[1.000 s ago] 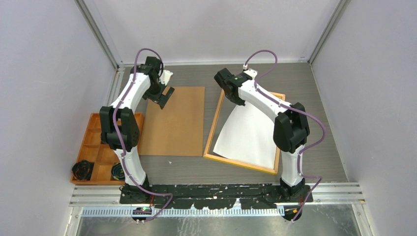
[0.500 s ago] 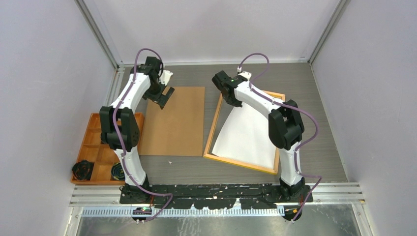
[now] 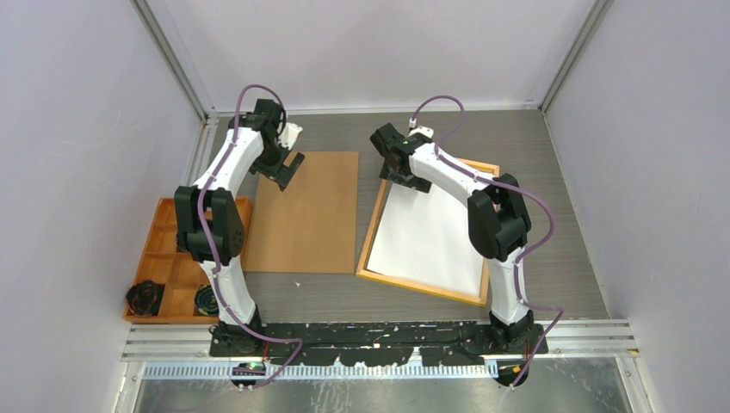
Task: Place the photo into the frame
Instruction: Turn over the photo from the photo frame.
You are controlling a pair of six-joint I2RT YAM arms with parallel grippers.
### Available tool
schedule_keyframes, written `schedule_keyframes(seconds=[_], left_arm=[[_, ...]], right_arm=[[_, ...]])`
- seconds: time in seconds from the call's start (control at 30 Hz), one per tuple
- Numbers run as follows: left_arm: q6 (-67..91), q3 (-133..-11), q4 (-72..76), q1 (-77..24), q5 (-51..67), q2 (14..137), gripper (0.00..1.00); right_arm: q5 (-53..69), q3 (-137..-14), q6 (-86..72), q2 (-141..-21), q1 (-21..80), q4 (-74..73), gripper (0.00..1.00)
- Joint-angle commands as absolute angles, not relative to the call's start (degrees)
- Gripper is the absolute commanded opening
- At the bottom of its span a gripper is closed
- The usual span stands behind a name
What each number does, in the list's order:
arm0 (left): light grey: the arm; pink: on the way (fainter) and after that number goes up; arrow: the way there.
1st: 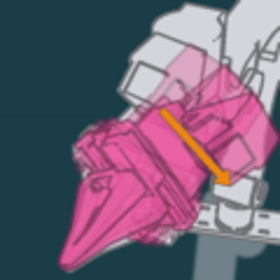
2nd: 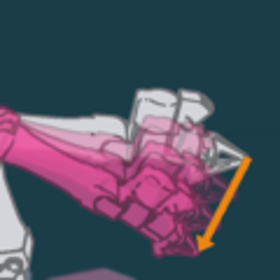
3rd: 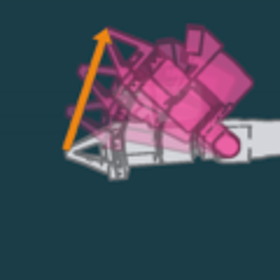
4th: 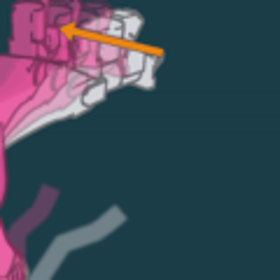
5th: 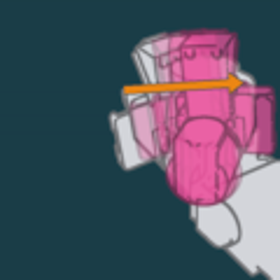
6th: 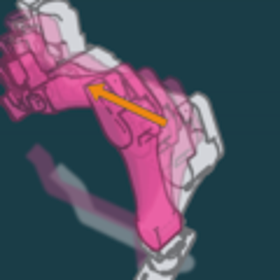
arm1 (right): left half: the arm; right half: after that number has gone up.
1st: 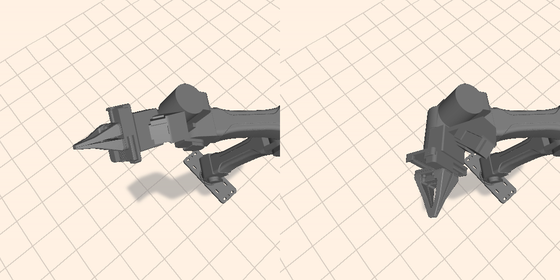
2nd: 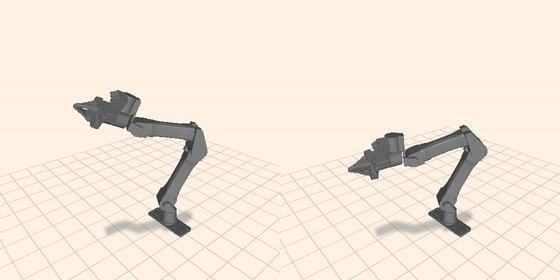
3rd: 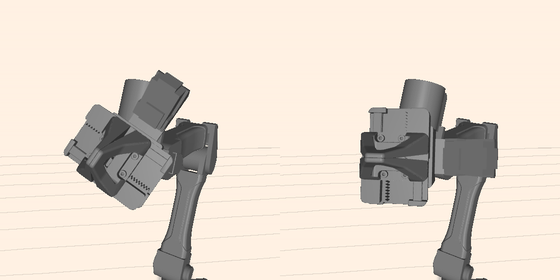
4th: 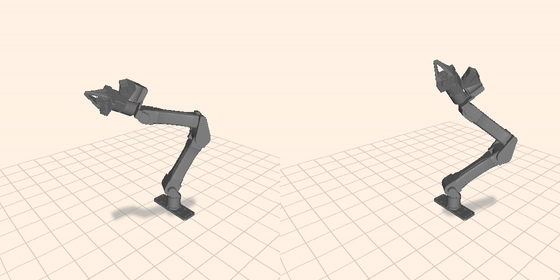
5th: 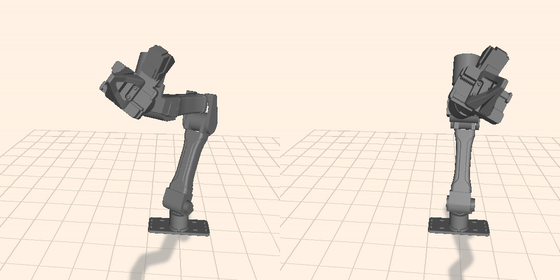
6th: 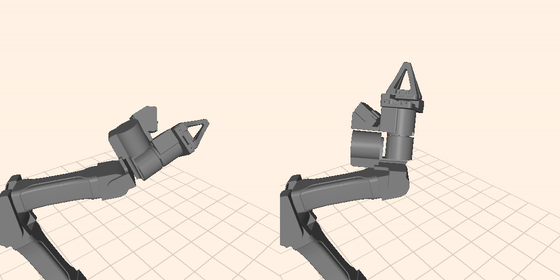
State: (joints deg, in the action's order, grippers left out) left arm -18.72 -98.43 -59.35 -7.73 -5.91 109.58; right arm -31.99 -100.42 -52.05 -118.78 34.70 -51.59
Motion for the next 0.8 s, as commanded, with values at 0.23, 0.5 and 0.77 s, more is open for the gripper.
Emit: schedule_keyframes(seconds=[0.23, 0.5, 0.77], left_arm=[[-19.8, -98.9, -58.1, -7.6, -7.1, 107.2, 1.00], [-20.8, -101.8, -58.5, -4.1, -8.1, 109.2, 1.00], [-21.1, -106.7, -57.8, 6.1, -13.0, 116.9, 0.96]], right_arm=[[-27.8, -101.3, -48.9, -113.2, 34.1, -45.8, 1.00], [-13.6, -94.8, -48.5, -107.6, 33.1, -29.6, 1.00], [-8.9, -106.7, -49.0, -119.7, 37.3, -29.6, 1.00]])
